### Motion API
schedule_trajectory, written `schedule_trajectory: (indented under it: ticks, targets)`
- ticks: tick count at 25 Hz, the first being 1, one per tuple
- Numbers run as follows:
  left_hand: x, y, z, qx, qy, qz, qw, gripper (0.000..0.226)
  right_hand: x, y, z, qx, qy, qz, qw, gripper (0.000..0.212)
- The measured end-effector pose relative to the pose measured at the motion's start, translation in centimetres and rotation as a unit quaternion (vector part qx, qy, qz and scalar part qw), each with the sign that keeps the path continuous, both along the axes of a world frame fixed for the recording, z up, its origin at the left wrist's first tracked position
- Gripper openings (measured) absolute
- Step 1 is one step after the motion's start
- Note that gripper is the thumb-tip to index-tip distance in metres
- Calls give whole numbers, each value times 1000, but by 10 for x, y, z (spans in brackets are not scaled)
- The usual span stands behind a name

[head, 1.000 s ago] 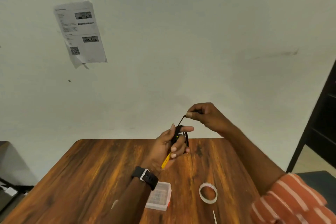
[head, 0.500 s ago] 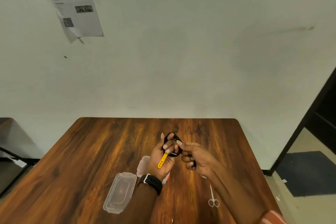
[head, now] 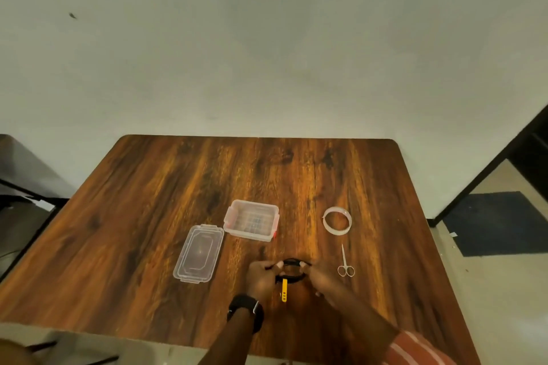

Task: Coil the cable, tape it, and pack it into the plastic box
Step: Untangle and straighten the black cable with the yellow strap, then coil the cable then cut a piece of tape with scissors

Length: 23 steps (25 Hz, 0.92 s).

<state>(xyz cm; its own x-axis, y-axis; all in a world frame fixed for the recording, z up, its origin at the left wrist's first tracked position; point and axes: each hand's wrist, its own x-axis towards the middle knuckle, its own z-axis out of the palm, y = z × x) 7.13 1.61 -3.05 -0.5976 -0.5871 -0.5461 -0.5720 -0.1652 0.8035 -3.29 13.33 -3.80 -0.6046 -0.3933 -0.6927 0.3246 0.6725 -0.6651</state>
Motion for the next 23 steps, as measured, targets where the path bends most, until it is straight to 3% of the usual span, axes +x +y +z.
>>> schedule_trajectory:
  ticks: [3, 5, 8, 10, 12, 17, 21, 23]
  targets:
    - [-2, 2, -16, -100, -55, -47, 992, 21, 5, -7, -24, -14, 83, 41, 996, 31]
    - [-15, 0, -26, -168, -88, -61, 980, 25, 2, -12, -37, 29, 162, 69, 984, 32]
    - [-34, -4, -39, -288, -176, -104, 935, 33, -7, -13, -54, 166, 347, 175, 906, 36]
    - [-40, -7, -52, -345, -203, -153, 904, 35, -12, -15, -63, 217, 400, 212, 865, 42]
    - [-40, -9, -62, -385, -201, -173, 884, 36, -15, -17, -69, 243, 415, 221, 849, 50]
    - [-39, -8, -65, -378, -177, -144, 897, 43, -17, -15, -64, 239, 421, 178, 857, 61]
    - [-36, -7, -56, -359, -150, -112, 914, 46, -46, -1, -50, 180, 489, 77, 850, 46]
    - [-32, -5, -47, -382, -115, -75, 914, 40, -73, 9, -46, 158, 471, 75, 864, 47]
